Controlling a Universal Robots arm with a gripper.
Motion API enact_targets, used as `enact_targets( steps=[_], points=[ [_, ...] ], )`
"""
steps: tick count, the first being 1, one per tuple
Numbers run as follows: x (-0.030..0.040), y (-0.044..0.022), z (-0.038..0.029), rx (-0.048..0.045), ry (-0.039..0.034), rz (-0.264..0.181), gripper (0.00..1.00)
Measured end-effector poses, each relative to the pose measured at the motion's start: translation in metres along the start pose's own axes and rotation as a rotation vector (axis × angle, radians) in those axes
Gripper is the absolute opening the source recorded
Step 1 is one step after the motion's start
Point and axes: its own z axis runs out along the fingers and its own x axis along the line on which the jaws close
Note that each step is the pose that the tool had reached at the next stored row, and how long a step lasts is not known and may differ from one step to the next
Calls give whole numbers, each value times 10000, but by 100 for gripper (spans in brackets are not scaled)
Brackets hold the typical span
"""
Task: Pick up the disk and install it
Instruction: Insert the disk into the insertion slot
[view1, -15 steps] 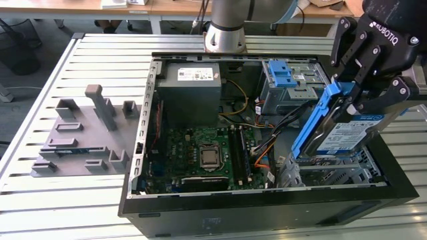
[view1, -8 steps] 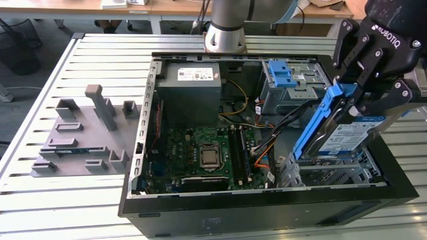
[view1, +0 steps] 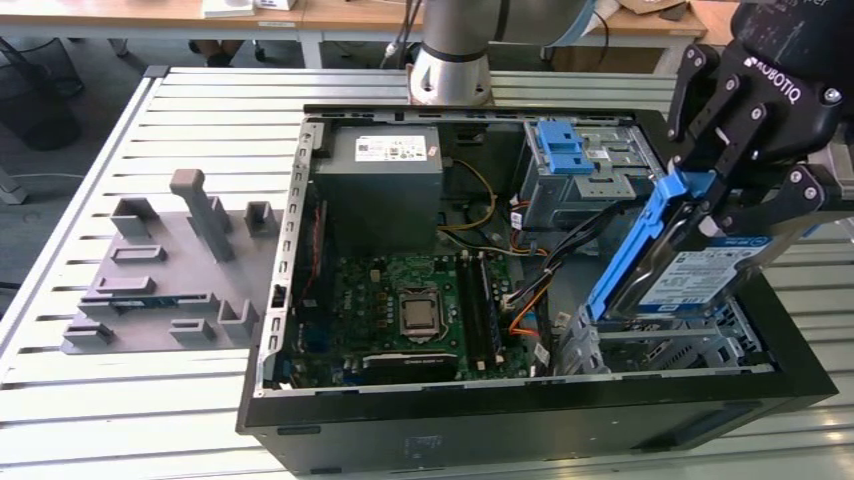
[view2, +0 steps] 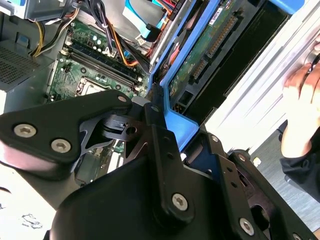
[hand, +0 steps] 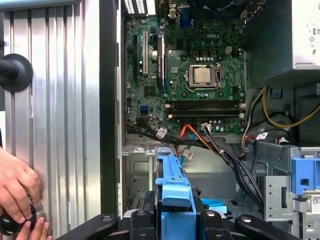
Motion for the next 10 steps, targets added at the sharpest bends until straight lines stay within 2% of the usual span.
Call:
enact_targets(
  steps=[10],
  points=[
    [12, -3, 43, 0, -1, -4, 36]
  ],
)
